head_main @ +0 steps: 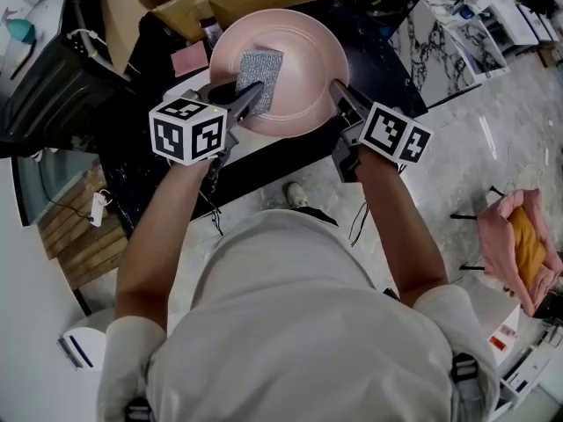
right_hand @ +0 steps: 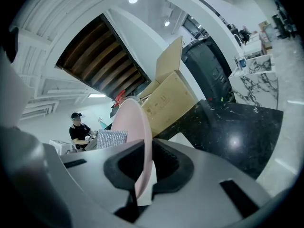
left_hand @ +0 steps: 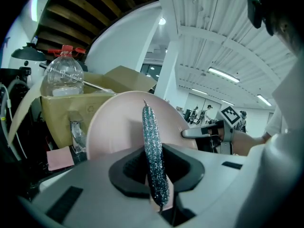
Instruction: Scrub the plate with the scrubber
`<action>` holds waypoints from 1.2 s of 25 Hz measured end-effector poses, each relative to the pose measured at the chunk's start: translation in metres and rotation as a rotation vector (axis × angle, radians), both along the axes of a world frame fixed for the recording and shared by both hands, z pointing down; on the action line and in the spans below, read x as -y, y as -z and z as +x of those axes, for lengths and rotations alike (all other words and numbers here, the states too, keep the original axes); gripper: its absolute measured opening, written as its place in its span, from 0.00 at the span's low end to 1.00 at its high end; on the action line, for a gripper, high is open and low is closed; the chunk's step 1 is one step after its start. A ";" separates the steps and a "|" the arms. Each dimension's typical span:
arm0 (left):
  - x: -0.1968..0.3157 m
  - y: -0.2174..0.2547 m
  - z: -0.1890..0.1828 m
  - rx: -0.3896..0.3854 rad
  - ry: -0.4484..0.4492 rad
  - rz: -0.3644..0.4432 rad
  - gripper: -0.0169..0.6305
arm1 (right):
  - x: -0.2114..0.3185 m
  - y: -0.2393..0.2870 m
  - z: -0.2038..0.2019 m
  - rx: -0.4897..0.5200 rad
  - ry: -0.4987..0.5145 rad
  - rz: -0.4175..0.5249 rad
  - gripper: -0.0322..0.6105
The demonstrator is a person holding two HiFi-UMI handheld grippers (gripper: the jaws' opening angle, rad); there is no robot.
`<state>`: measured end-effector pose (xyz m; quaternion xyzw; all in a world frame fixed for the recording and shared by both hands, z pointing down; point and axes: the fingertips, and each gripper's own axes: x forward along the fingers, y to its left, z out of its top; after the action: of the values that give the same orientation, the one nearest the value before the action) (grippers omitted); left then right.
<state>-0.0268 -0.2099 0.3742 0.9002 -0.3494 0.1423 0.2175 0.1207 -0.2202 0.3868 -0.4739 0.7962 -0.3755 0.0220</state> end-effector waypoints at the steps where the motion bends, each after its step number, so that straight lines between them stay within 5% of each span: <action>1: 0.002 -0.001 -0.007 0.005 0.009 0.000 0.13 | 0.000 -0.001 0.001 0.000 -0.002 -0.001 0.09; 14: 0.013 0.008 -0.050 0.014 0.100 0.030 0.13 | -0.002 -0.015 0.013 -0.002 -0.023 -0.030 0.09; 30: -0.032 0.010 0.062 -0.185 -0.086 -0.058 0.12 | 0.004 -0.011 -0.007 -0.008 -0.030 -0.014 0.08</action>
<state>0.0351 -0.1783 0.3639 0.9170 -0.2846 0.0777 0.2686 0.1136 -0.2243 0.3981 -0.4873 0.7864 -0.3790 0.0212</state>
